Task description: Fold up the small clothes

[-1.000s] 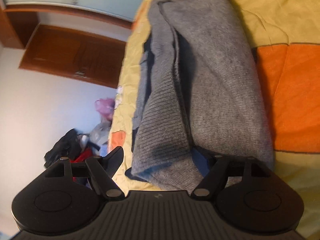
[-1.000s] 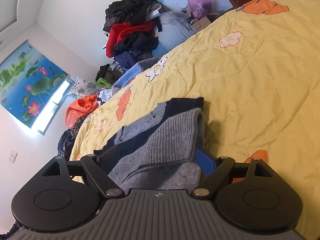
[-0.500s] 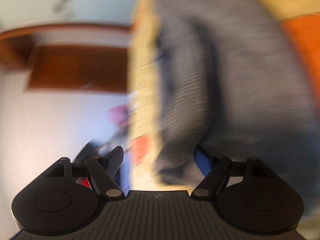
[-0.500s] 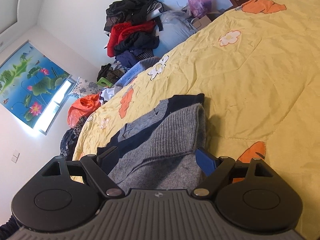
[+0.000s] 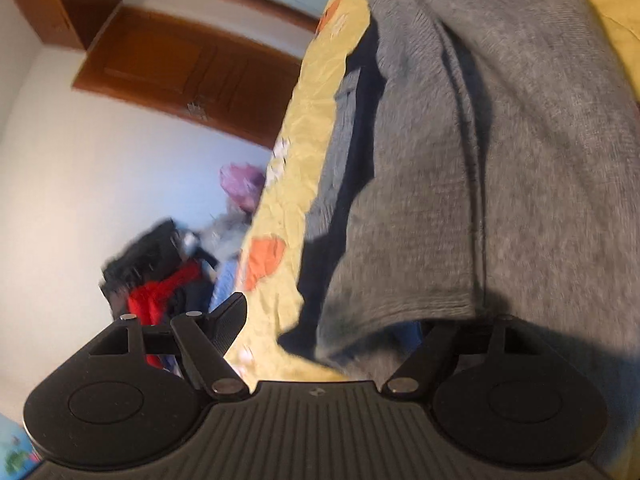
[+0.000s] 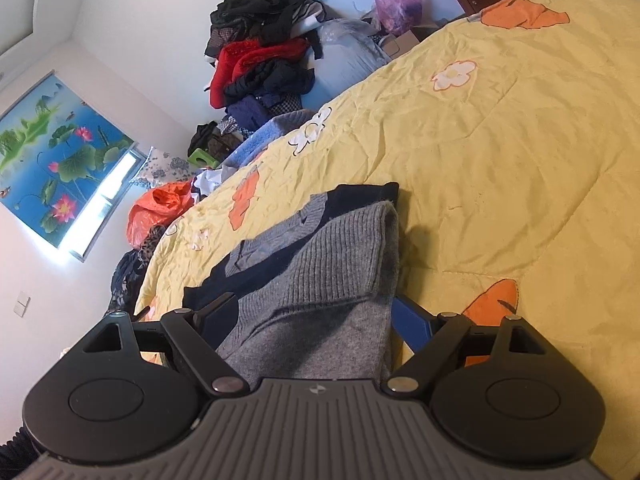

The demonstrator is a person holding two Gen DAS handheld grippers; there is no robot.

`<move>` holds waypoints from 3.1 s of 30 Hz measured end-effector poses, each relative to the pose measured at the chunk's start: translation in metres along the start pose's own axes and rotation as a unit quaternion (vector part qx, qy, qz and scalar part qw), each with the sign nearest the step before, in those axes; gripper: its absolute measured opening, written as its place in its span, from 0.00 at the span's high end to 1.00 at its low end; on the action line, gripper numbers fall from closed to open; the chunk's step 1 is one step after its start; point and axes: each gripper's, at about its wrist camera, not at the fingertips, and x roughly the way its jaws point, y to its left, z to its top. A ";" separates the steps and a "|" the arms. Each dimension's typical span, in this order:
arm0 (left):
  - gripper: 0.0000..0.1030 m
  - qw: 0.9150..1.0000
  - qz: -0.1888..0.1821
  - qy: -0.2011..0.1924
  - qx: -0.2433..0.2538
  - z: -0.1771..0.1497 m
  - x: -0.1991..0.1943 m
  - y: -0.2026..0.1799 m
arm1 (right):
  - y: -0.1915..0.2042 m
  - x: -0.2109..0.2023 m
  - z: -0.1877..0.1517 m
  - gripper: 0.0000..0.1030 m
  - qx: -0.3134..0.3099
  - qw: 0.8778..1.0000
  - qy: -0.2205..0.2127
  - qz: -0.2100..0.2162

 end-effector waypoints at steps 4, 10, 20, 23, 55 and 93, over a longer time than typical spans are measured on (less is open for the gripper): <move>0.68 0.999 0.002 -0.040 0.021 0.007 0.000 -0.009 | 0.005 0.002 0.000 0.17 -0.045 0.998 -0.002 -0.040; 0.92 0.997 -0.032 -0.029 -0.062 0.012 0.008 0.008 | 0.028 0.023 -0.010 0.17 -0.275 0.940 0.000 -0.201; 0.94 0.885 -0.115 0.110 -0.437 -0.025 0.069 0.090 | 0.071 0.062 -0.027 0.19 -0.459 0.866 0.034 -0.196; 0.94 0.876 -0.125 0.118 -0.450 -0.026 0.068 0.085 | 0.072 0.072 -0.024 0.20 -0.474 0.857 0.038 -0.199; 0.93 0.854 -0.139 0.123 -0.486 -0.035 0.074 0.090 | 0.070 0.099 0.000 0.68 -0.487 0.852 0.038 -0.187; 0.16 0.730 0.007 0.099 -0.676 -0.059 -0.079 0.068 | 0.022 -0.012 -0.062 0.20 -0.053 0.994 -0.033 -0.094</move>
